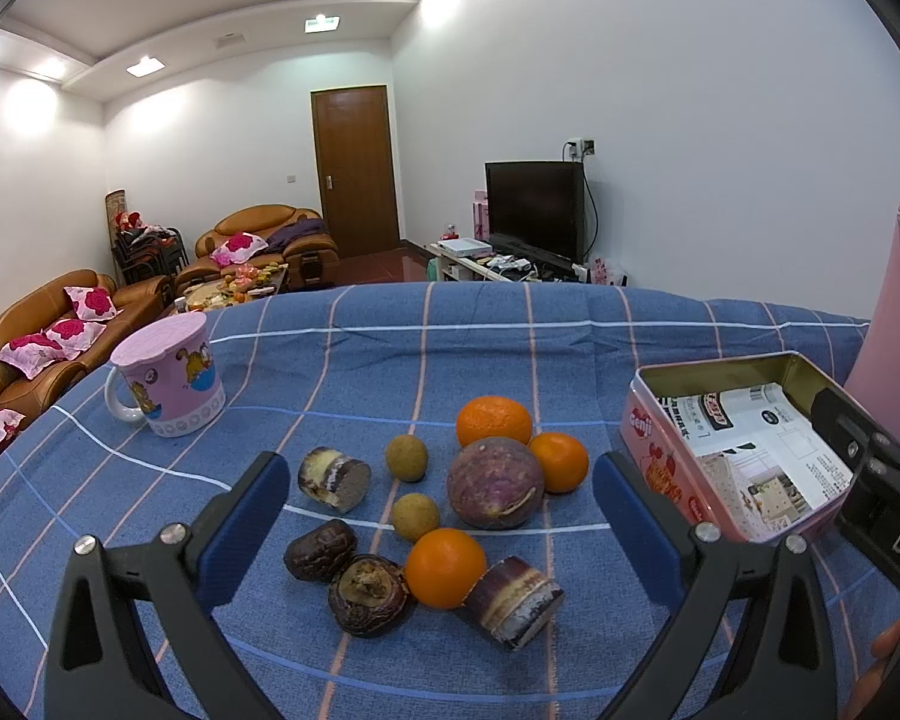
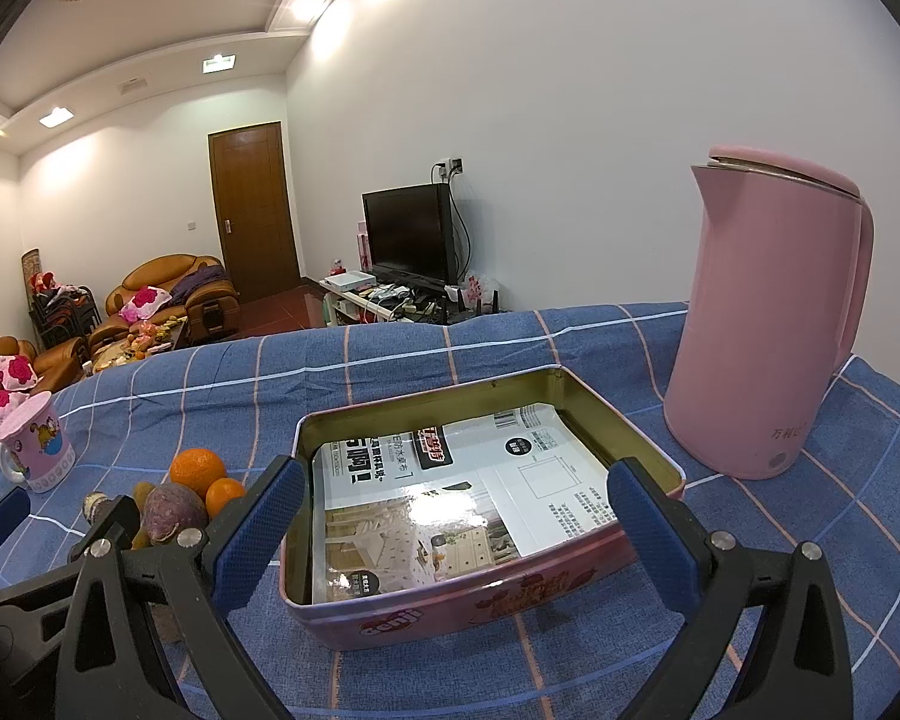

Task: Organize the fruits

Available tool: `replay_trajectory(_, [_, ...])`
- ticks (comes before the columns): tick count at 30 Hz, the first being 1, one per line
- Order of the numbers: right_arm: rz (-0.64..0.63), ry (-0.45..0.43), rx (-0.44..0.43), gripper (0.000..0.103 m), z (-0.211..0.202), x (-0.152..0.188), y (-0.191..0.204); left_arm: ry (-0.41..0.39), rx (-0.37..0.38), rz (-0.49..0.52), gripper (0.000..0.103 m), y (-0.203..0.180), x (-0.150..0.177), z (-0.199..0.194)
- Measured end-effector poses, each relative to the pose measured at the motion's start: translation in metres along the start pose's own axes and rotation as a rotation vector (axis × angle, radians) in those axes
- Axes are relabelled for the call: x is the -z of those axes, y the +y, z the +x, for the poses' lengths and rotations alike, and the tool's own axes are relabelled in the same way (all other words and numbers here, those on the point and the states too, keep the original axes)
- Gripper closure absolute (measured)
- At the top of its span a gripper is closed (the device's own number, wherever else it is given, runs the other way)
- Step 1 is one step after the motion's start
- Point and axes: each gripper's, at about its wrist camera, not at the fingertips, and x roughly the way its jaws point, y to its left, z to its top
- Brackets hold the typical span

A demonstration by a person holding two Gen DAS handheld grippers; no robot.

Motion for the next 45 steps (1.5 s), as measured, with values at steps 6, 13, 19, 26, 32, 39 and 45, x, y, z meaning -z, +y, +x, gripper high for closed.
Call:
replay_trajectory(6, [0.000, 0.001, -0.002, 0.001, 0.001, 0.001, 0.001, 0.000, 0.000, 0.000, 0.000, 0.000, 0.000, 0.000])
replay_trajectory(13, [0.001, 0.002, -0.003, 0.001, 0.001, 0.001, 0.000, 0.002, 0.000, -0.001, 0.000, 0.000, 0.000, 0.000])
replay_trajectory(19, [-0.005, 0.004, -0.017, 0.001, 0.001, 0.001, 0.003, 0.003, 0.001, -0.001, 0.000, 0.000, 0.000, 0.000])
replay_trajectory(26, [-0.006, 0.017, -0.031, 0.001, 0.001, 0.001, 0.004, 0.014, 0.005, -0.009, 0.000, 0.001, 0.001, 0.002])
replay_trajectory(32, [0.007, 0.026, -0.063, 0.001, 0.003, 0.002, 0.002, 0.044, -0.016, 0.001, 0.000, 0.010, 0.000, 0.009])
replay_trajectory(39, [-0.032, 0.064, -0.180, 0.001, 0.006, 0.006, 0.016, 0.047, -0.103, -0.051, 0.000, 0.063, -0.012, 0.015])
replay_trajectory(45, [-0.112, 0.133, -0.379, 0.007, 0.008, 0.015, 0.049, 0.106, -0.095, -0.130, 0.001, 0.111, -0.010, 0.027])
